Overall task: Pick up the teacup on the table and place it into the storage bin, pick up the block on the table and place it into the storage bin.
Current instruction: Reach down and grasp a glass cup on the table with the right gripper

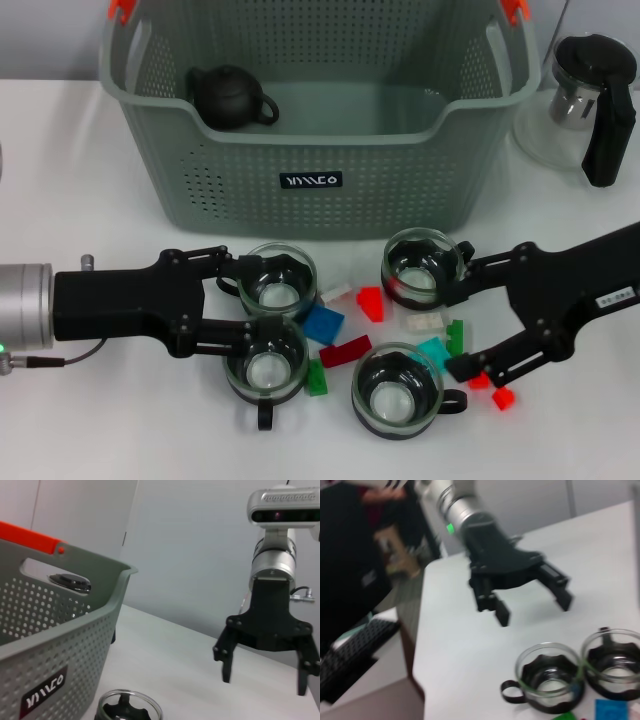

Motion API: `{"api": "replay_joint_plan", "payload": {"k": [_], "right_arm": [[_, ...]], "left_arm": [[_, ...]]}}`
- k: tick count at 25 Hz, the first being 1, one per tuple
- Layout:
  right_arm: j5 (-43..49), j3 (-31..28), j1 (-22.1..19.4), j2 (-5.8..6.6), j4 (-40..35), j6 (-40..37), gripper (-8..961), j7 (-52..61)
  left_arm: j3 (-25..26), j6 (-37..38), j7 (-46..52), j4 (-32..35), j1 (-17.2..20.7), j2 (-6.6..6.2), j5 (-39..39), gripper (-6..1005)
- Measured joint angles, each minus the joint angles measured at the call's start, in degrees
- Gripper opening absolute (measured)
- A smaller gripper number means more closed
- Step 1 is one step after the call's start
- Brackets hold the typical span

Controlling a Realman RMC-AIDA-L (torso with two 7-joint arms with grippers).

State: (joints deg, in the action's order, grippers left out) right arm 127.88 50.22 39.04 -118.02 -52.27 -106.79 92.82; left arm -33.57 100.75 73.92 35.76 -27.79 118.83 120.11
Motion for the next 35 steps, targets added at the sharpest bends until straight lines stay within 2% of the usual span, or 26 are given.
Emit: {"api": "replay_joint_plan", "payload": {"k": [5, 11, 15, 16, 26, 35], "right_arm": [[0.06, 7.03, 1.75, -1.22, -5.19, -0.71, 909, 4.48], [1.80, 13.81, 4.70, -2.12, -7.26, -0.03, 891, 8.05], [2.95, 17.47, 6.36, -2.27, -7.23, 0.83, 879, 9.90], [2.98, 20.55, 6.71, -2.29, -7.23, 2.37, 876, 11.11], [3.00, 31.17, 7.51, -2.41, -7.43, 8.16, 863, 15.49], [3.19, 33.84, 7.61, -2.39, -8.18, 9.08, 861, 16.14]], "left_arm": [[0.55, -0.04, 0.00, -0.08, 0.02, 0.00, 0.01, 875], [0.55, -0.95, -0.01, -0.16, 0.38, 0.02, 0.05, 875], [0.53, -1.36, -0.06, -0.17, 0.63, 0.13, -0.13, 875], [0.53, -1.38, -0.06, -0.17, 0.64, 0.15, -0.14, 875], [0.52, -2.06, 0.00, -0.33, 0.79, 0.36, -0.28, 876], [0.52, -2.84, 0.00, -0.43, 1.20, 0.45, -0.32, 876]]}}
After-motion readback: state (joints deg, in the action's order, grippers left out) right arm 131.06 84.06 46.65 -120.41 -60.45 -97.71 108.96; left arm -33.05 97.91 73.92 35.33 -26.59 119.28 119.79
